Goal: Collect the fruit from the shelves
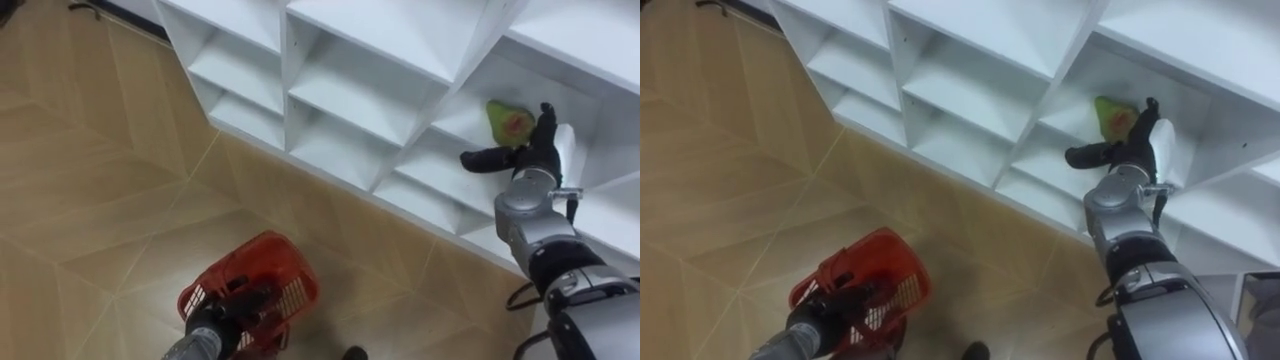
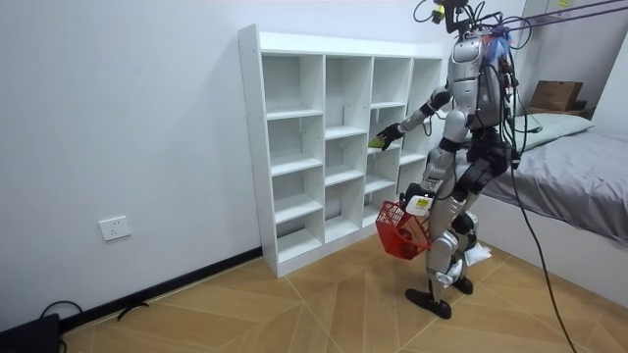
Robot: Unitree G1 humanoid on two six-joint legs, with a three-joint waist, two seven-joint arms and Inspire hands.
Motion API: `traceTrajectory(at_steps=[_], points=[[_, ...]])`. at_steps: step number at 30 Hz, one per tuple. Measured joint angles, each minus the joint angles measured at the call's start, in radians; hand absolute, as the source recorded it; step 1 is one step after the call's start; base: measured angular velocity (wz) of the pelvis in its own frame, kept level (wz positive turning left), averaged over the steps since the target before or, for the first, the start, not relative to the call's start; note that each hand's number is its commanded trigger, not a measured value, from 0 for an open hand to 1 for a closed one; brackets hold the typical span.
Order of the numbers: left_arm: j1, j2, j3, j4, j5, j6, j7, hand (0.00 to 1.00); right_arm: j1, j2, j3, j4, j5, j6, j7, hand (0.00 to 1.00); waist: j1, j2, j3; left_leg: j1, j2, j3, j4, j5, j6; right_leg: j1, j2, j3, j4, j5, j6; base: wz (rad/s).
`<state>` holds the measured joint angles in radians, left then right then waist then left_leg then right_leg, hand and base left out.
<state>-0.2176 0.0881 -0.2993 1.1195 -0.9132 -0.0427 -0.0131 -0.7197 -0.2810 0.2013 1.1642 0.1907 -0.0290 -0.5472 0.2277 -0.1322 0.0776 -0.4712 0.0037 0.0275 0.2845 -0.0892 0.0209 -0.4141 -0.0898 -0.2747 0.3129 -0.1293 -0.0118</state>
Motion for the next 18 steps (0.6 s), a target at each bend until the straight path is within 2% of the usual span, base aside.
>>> traceTrajectory(at_steps=[1, 2, 9, 13, 18], points=[[-0.002, 0.001, 0.0, 0.0, -0.001, -0.002, -0.001, 1.0, -0.006, -0.002, 0.0, 0.0, 0.0, 0.0, -0.008, 0.94, 0.0, 0.0, 0.0, -0.01, 0.0, 0.0, 0.004, 0.0, 0.0, -0.008, 0.0, 0.0, 0.002, 0.0, 0.0, 0.0], [-0.004, 0.0, 0.0, 0.0, -0.013, -0.003, -0.001, 1.0, -0.01, -0.004, 0.0, 0.0, 0.0, 0.0, -0.013, 1.0, 0.0, 0.0, 0.0, -0.014, 0.0, 0.0, 0.005, 0.0, 0.0, -0.012, 0.001, 0.0, 0.004, 0.0, 0.0, 0.0], [-0.013, 0.0, -0.001, -0.003, -0.044, -0.006, -0.001, 1.0, -0.023, -0.032, 0.001, 0.018, 0.027, -0.001, -0.02, 1.0, 0.0, -0.001, 0.002, -0.023, 0.002, -0.003, 0.006, 0.0, 0.0, -0.026, -0.001, -0.001, 0.011, 0.0, 0.0, 0.0], [-0.027, 0.007, -0.019, -0.004, -0.077, -0.01, 0.0, 1.0, -0.031, -0.047, 0.003, 0.038, 0.049, -0.002, -0.02, 1.0, 0.0, -0.01, 0.0142, -0.024, 0.002, -0.003, 0.006, 0.0, 0.0, -0.027, 0.0, -0.001, 0.011, 0.0, 0.0, 0.0], [-0.031, 0.007, -0.022, -0.019, -0.078, -0.01, 0.001, 1.0, -0.038, -0.048, 0.003, 0.045, 0.068, 0.003, -0.019, 1.0, -0.002, -0.012, 0.0153, -0.032, 0.003, -0.001, 0.007, 0.0, 0.0, -0.036, -0.001, 0.001, 0.011, 0.0, 0.0, 0.0]])
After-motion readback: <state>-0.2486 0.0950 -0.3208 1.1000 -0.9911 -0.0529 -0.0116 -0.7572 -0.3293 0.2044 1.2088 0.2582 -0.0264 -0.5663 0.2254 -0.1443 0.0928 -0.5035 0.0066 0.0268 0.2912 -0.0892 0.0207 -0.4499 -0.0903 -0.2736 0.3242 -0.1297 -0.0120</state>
